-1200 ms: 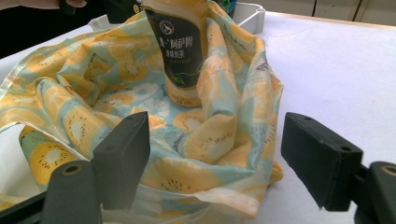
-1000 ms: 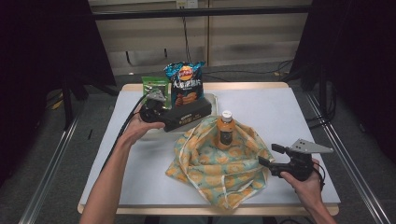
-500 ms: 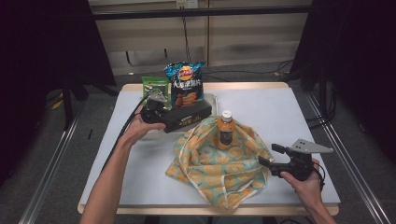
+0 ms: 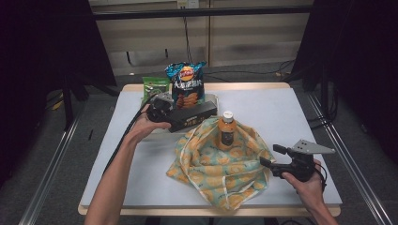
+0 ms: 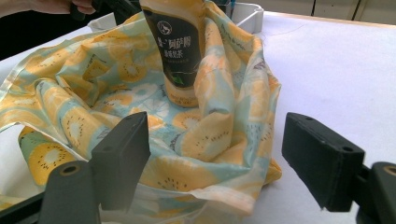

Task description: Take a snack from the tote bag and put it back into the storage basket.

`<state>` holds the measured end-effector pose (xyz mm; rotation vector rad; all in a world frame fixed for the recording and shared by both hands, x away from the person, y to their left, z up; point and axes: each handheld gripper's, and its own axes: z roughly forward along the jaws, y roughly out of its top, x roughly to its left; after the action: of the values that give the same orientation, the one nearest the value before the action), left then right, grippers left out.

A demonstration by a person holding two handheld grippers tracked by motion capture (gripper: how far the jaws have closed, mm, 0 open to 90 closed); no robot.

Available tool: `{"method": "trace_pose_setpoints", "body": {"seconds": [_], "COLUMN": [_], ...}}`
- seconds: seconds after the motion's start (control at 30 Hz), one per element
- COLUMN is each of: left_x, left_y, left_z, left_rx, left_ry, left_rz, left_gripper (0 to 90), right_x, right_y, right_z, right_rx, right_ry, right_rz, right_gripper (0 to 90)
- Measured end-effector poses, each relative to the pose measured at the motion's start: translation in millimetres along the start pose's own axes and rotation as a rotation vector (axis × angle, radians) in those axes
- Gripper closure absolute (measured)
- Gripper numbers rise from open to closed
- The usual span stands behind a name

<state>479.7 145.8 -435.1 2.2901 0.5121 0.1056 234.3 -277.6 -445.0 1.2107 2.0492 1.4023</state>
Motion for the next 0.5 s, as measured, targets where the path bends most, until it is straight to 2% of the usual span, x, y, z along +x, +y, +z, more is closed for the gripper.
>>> {"method": "trace_pose_setpoints", "body": {"seconds": [0.03,0.1,0.17,0.3,0.33,0.5], "left_x": [0.8,1.1,-0.4,2.3,2.3,4.5], "left_y": [-0.5,-0.3,0.4,-0.4,-0.8,-3.5], "left_z": [0.6,0.9,2.6,5.0,6.2,11.5], "left_rx": [-0.003,0.006,0.003,-0.001,0.003,0.006], "left_ry": [-0.01,-0.004,0.005,-0.008,0.002,-0.01], "left_rz": [-0.002,0.014,-0.002,0.009,0.011,-0.004], "left_gripper": [43.0,43.0,42.9,42.7,42.7,42.4], "right_x": [-0.1,-0.7,-1.0,-0.6,-0.1,-0.4], "right_y": [0.0,-0.1,-0.5,-0.3,-0.4,-0.7], "right_z": [-0.4,-0.6,-0.4,-0.2,-0.2,1.0], "right_rx": [-0.001,-0.004,-0.001,-0.001,0.001,0.003], "right_ry": [0.001,0.001,-0.001,0.003,0.003,0.002], "right_rz": [0.001,-0.005,-0.001,-0.002,-0.001,-0.001], "right_gripper": [23.5,23.5,23.4,23.3,23.2,23.1]}}
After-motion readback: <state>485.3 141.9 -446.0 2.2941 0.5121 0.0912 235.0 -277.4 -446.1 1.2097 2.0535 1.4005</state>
